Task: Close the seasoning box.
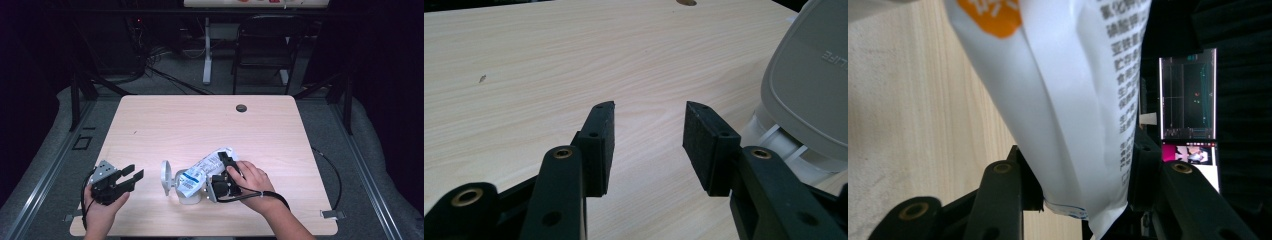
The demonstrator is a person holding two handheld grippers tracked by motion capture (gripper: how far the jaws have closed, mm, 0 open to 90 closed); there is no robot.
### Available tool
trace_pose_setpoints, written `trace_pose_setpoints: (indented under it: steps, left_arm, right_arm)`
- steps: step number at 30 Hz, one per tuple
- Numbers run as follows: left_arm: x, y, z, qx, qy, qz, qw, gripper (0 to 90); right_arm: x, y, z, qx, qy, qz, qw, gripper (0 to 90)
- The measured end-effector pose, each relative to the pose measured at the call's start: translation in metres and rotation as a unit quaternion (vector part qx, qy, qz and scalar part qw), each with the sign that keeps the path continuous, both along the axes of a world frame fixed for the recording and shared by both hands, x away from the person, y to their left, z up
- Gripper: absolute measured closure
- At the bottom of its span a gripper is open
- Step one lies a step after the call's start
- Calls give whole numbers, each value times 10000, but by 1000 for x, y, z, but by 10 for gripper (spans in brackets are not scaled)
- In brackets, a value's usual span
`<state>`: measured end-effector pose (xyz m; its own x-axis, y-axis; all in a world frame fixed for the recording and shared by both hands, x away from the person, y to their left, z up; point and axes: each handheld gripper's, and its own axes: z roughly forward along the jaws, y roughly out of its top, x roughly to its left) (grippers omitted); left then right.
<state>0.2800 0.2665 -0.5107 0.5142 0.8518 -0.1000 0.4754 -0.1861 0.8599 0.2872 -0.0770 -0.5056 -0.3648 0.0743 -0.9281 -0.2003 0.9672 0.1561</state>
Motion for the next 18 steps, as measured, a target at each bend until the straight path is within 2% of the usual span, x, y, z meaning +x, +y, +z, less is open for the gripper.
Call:
trace_pose_setpoints:
  steps: [4, 5, 6, 12, 13, 18]
  left_arm:
    - [0, 0, 0, -21, -12, 3, 10000, 565]
    - [0, 0, 0, -31, -6, 10, 10000, 565]
    - [0, 0, 0, -31, -6, 10, 10000, 565]
    - [0, 0, 0, -6, -9, -6, 10000, 565]
    - [0, 0, 0, -12, -8, 0, 10000, 565]
    - [0, 0, -1, -32, -9, 13, 10000, 565]
  right_arm:
    - [0, 0, -1, 265, 220, 0, 9994, 606]
    - [-1, 0, 0, 208, 244, -71, 9995, 607]
    - [0, -1, -2, 375, 326, -17, 9988, 607]
    - [0, -2, -5, 546, 586, -97, 9967, 610]
    - [1, -3, -6, 674, 637, -94, 9956, 611]
    - [1, -6, -8, 971, 867, -181, 9913, 615]
